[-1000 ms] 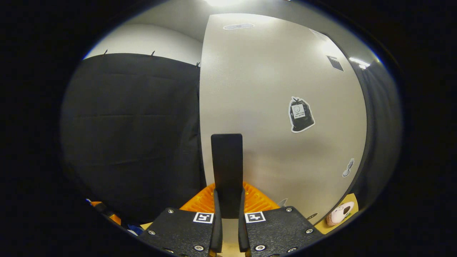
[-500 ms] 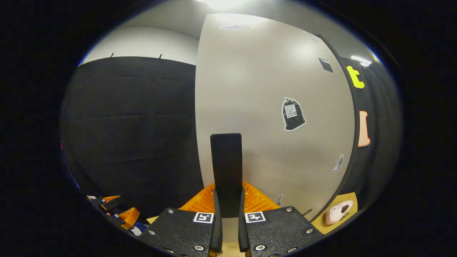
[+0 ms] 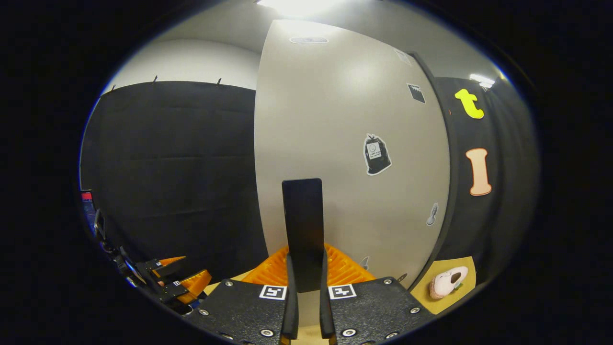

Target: Open the cabinet door with the right hand, grasp the bottle in the cabinet with the left hand and place it on the coaster, then close the cabinet door with the right hand.

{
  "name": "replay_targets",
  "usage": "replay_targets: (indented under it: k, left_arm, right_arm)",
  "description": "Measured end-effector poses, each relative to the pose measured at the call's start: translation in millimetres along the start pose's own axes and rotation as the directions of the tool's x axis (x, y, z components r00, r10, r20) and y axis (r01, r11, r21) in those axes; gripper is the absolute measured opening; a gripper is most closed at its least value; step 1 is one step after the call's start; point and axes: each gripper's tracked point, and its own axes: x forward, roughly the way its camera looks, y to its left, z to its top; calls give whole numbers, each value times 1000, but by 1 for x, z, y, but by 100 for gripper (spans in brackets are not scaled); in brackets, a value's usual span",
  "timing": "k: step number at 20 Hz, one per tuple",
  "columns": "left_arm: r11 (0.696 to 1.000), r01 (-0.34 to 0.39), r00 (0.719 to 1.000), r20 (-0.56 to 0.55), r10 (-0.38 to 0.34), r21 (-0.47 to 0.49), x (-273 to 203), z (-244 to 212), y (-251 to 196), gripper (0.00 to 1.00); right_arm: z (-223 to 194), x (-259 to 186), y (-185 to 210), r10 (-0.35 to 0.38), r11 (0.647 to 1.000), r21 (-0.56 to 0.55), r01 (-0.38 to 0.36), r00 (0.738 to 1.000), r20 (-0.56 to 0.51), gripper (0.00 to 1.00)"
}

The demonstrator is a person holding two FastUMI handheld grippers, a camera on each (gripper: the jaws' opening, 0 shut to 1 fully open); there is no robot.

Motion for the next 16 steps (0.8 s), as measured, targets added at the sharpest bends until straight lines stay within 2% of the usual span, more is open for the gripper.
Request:
replay_targets:
  k: [2, 5, 6, 9, 10, 12, 16]
  left_arm:
    - [1000, 14, 1000, 4, -14, 2, 1, 2, -11, 92]
    - [999, 38, 999, 7, -38, -2, 5, 2, -27, 92]
    - [999, 46, 999, 8, -46, -2, 4, 2, -32, 88]
    - [997, 72, 997, 12, -72, -3, 4, 6, -51, 88]
    - [997, 82, 997, 15, -82, -6, 5, 7, -57, 92]
    - [995, 104, 994, 20, -104, -11, 5, 9, -73, 92]
    - [989, 149, 988, 33, -149, -8, 3, 15, -103, 92]
  right_arm:
    - [0, -3, -3, -4, 1000, 1, 4, 1000, 3, 17]
    - [0, -5, -6, -13, 1000, 6, 13, 1000, 8, 18]
    - [0, -5, -8, -16, 1000, 7, 16, 1000, 9, 17]
    - [0, -10, -12, -33, 999, 4, 33, 999, 9, 17]
    - [0, -13, -14, -40, 999, 4, 40, 999, 9, 17]
    - [0, -18, -17, -56, 998, 1, 56, 998, 10, 15]
    - [0, -21, -23, -95, 995, 4, 95, 995, 17, 17]
